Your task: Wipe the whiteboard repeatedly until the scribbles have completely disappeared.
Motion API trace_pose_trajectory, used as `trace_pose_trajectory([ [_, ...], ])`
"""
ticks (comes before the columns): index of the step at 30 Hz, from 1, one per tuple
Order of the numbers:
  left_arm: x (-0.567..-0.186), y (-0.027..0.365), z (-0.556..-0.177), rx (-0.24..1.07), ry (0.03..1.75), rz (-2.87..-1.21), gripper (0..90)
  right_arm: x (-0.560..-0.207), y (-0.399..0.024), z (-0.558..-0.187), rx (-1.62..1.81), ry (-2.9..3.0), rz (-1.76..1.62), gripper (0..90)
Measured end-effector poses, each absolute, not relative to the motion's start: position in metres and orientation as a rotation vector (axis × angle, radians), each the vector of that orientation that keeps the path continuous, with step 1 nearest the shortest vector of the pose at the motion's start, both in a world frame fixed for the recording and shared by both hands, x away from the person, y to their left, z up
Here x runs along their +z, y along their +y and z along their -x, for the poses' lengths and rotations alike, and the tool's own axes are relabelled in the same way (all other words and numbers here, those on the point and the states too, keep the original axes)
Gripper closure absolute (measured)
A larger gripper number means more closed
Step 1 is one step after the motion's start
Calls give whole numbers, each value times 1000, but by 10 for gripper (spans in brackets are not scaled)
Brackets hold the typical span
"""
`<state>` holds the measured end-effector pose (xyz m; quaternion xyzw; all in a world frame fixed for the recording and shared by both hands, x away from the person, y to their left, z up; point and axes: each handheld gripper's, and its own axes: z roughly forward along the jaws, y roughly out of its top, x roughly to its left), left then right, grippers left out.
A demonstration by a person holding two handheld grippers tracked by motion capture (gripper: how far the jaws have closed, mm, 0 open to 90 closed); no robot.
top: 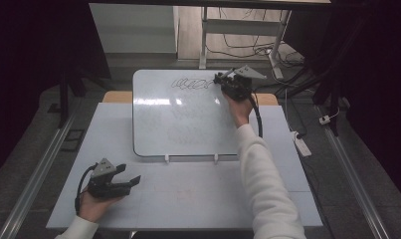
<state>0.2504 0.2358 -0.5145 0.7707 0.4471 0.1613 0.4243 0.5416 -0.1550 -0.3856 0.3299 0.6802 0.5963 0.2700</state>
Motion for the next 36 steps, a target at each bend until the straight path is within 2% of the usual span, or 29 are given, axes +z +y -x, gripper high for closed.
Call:
trace_pose_trajectory([
  [7, -516, 237, -253, 399, 1121, -1932, 261, -394, -130, -532, 1568, 1989, -741, 785],
  [13, -515, 236, -251, 400, 1116, -1929, 261, -385, -147, -544, 1614, 1852, -876, 785],
  [19, -516, 236, -253, 397, 1116, -1932, 261, -398, -125, -527, 1559, 2023, -715, 785],
  [24, -513, 235, -250, 405, 1106, -1931, 261, -385, -140, -540, 1580, 1874, -841, 785],
  [30, -515, 236, -253, 400, 1109, -1930, 261, -393, -120, -531, 1544, 1991, -717, 785],
  [36, -513, 235, -251, 407, 1100, -1927, 261, -389, -130, -540, 1611, 1881, -854, 785],
])
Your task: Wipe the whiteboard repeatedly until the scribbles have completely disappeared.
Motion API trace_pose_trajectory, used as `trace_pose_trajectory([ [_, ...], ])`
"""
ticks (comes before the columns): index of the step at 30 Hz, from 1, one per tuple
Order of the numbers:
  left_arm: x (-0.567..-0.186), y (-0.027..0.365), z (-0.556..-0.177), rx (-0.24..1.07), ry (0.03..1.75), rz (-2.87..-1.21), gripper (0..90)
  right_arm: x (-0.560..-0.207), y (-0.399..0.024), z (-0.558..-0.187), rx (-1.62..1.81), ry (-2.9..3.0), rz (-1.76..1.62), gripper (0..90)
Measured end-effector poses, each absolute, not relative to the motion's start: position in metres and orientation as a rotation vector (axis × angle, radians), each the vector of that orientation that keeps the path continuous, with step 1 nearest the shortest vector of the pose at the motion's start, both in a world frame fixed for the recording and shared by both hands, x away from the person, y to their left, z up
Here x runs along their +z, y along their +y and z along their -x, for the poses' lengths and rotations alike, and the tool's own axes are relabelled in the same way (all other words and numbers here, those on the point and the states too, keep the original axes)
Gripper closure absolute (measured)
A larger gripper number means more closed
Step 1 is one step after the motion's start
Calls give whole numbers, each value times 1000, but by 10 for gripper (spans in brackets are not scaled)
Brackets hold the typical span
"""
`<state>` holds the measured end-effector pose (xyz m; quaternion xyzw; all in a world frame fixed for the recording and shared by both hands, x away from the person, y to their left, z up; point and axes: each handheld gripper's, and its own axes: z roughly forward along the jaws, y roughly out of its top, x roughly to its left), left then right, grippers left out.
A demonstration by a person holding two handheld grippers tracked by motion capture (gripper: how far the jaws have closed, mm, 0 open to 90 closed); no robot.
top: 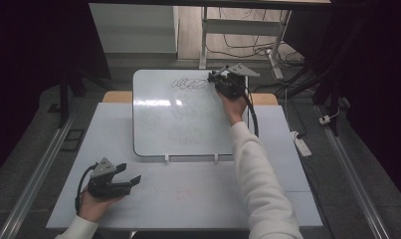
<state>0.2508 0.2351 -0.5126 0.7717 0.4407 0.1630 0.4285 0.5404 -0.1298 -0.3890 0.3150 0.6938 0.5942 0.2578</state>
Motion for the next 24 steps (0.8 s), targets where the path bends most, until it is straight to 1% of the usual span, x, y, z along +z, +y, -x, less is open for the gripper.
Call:
trace_pose_trajectory([
  [3, -513, 236, -253, 401, 1104, -1926, 261, -398, -112, -529, 1609, 2001, -754, 785],
  [4, -513, 236, -253, 401, 1104, -1926, 261, -398, -112, -529, 1609, 2001, -754, 785],
  [5, -513, 236, -253, 401, 1104, -1926, 261, -401, -105, -524, 1562, 2022, -707, 785],
  [10, -511, 235, -250, 408, 1096, -1921, 261, -388, -120, -538, 1597, 1899, -829, 785],
  [12, -511, 235, -250, 406, 1094, -1921, 261, -387, -120, -539, 1590, 1894, -838, 785],
  [17, -512, 235, -253, 399, 1093, -1926, 261, -393, -103, -530, 1555, 1997, -721, 785],
  [19, -512, 235, -252, 401, 1091, -1926, 261, -392, -103, -532, 1549, 2000, -720, 785],
  [22, -511, 235, -251, 401, 1089, -1922, 261, -383, -119, -544, 1601, 1869, -848, 785],
  [24, -511, 235, -251, 400, 1089, -1920, 261, -383, -121, -545, 1615, 1867, -860, 786],
])
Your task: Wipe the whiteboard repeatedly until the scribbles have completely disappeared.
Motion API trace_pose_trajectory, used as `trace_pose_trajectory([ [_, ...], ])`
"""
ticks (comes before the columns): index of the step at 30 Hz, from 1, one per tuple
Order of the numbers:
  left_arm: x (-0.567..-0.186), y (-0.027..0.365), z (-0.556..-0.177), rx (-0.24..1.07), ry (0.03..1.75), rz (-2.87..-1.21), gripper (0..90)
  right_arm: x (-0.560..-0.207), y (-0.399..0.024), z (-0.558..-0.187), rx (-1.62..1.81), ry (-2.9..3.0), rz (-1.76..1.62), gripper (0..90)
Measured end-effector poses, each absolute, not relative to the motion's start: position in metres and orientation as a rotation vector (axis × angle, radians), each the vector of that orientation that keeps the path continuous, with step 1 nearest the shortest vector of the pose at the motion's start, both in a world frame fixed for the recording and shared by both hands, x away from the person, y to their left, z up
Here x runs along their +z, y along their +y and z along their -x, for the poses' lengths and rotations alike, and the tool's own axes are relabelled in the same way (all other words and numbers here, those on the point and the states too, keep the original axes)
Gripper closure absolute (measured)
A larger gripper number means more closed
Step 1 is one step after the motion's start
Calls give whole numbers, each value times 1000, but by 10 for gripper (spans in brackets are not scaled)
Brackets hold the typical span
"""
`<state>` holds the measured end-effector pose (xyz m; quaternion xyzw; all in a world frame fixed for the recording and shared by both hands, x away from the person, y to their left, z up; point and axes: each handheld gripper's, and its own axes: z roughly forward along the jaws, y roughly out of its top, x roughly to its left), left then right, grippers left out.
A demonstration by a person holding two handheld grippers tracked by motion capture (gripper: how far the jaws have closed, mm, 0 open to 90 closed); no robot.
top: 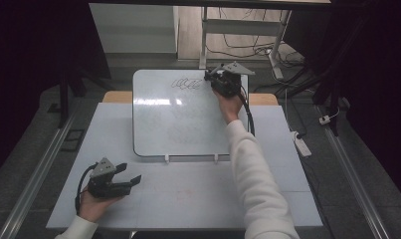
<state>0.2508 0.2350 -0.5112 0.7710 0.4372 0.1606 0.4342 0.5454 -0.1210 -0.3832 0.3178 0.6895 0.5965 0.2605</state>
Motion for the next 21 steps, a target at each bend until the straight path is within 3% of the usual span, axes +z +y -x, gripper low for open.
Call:
trace_pose_trajectory([
  [6, -512, 235, -253, 396, 1089, -1924, 261, -398, -96, -529, 1595, 2051, -715, 785],
  [14, -511, 235, -251, 397, 1084, -1919, 261, -389, -107, -536, 1596, 1924, -816, 785],
  [21, -511, 235, -251, 402, 1080, -1917, 262, -397, -91, -521, 1517, 2049, -687, 786],
])
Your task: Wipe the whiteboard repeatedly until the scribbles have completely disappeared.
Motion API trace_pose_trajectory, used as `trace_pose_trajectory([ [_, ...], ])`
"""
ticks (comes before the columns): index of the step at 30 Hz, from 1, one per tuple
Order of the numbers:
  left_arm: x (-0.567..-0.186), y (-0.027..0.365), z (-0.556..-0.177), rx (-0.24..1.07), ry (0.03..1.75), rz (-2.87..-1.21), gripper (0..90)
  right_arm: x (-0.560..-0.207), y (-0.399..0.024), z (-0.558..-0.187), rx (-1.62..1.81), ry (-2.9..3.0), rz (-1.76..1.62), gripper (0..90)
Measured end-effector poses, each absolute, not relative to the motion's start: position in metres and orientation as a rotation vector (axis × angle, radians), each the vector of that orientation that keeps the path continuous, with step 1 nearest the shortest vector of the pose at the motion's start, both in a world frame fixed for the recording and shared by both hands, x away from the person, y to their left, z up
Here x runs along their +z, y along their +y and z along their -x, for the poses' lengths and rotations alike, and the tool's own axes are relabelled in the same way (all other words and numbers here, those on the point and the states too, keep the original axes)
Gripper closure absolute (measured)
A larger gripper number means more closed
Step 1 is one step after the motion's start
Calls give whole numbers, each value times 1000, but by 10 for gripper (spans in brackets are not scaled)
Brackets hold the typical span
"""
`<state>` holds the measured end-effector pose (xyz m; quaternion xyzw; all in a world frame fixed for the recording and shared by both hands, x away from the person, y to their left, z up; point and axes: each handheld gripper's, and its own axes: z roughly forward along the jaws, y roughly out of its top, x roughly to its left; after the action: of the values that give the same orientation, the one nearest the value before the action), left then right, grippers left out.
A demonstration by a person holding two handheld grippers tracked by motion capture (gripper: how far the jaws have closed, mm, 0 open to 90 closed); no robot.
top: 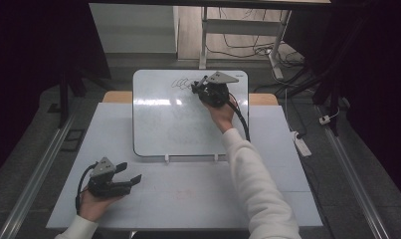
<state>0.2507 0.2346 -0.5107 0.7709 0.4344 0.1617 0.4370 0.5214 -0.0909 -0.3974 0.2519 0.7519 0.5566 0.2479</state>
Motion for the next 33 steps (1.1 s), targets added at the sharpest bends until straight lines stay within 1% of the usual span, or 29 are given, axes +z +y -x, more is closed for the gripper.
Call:
trace_pose_trajectory([
  [4, -508, 235, -249, 419, 1076, -1897, 268, -394, -106, -528, 1569, 1970, -797, 785],
  [8, -510, 235, -252, 410, 1077, -1907, 268, -399, -94, -519, 1522, 2036, -714, 786],
  [14, -509, 233, -250, 412, 1074, -1907, 267, -383, -110, -542, 1591, 1867, -844, 786],
  [18, -510, 234, -252, 405, 1077, -1913, 268, -392, -95, -535, 1614, 1961, -773, 786],
  [20, -510, 234, -252, 403, 1077, -1913, 267, -398, -81, -527, 1577, 2048, -687, 786],
  [22, -510, 233, -251, 410, 1075, -1913, 267, -399, -77, -525, 1557, 2060, -665, 786],
  [24, -509, 233, -249, 411, 1075, -1910, 267, -395, -80, -529, 1559, 2033, -680, 785],
  [25, -509, 233, -249, 414, 1076, -1907, 267, -389, -91, -537, 1585, 1934, -769, 786],
  [27, -509, 234, -249, 414, 1076, -1904, 267, -386, -99, -543, 1608, 1882, -820, 786],
  [29, -510, 234, -250, 409, 1076, -1906, 267, -386, -100, -543, 1618, 1880, -823, 786],
  [32, -510, 235, -252, 405, 1078, -1907, 267, -399, -81, -527, 1595, 2024, -723, 786],
  [33, -510, 234, -252, 403, 1078, -1909, 267, -399, -81, -527, 1595, 2024, -723, 786],
])
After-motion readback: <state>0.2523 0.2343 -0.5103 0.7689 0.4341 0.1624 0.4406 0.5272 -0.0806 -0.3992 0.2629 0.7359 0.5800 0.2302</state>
